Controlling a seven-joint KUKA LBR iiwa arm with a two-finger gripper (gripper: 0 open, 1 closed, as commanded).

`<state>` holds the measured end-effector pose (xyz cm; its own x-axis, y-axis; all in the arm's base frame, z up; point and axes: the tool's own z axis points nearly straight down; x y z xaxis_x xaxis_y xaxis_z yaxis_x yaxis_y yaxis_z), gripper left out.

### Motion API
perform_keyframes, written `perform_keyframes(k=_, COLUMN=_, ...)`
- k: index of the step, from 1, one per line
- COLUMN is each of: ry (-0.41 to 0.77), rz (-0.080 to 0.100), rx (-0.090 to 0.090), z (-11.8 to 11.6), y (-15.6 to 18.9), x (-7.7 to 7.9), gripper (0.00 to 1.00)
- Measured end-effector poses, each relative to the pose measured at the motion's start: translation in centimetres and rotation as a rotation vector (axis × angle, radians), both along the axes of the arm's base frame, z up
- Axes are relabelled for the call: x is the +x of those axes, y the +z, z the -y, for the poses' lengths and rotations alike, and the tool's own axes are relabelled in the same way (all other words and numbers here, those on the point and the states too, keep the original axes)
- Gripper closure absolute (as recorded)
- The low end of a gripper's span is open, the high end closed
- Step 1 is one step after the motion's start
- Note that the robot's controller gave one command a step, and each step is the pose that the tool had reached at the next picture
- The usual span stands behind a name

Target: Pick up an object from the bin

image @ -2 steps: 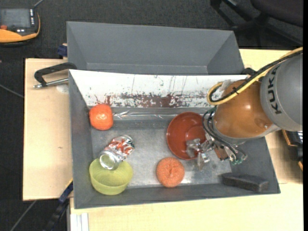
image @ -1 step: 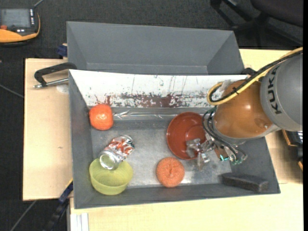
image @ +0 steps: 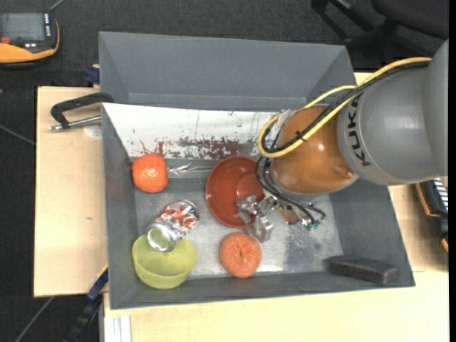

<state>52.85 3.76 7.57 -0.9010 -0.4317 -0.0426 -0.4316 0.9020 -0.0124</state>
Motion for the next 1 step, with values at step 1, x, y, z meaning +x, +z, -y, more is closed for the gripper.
perform_keyframes(k=1, ry=0.057, rz=0.009, rx=-0.004, z=-4.36, y=0.12, x=3.94, gripper=0.0)
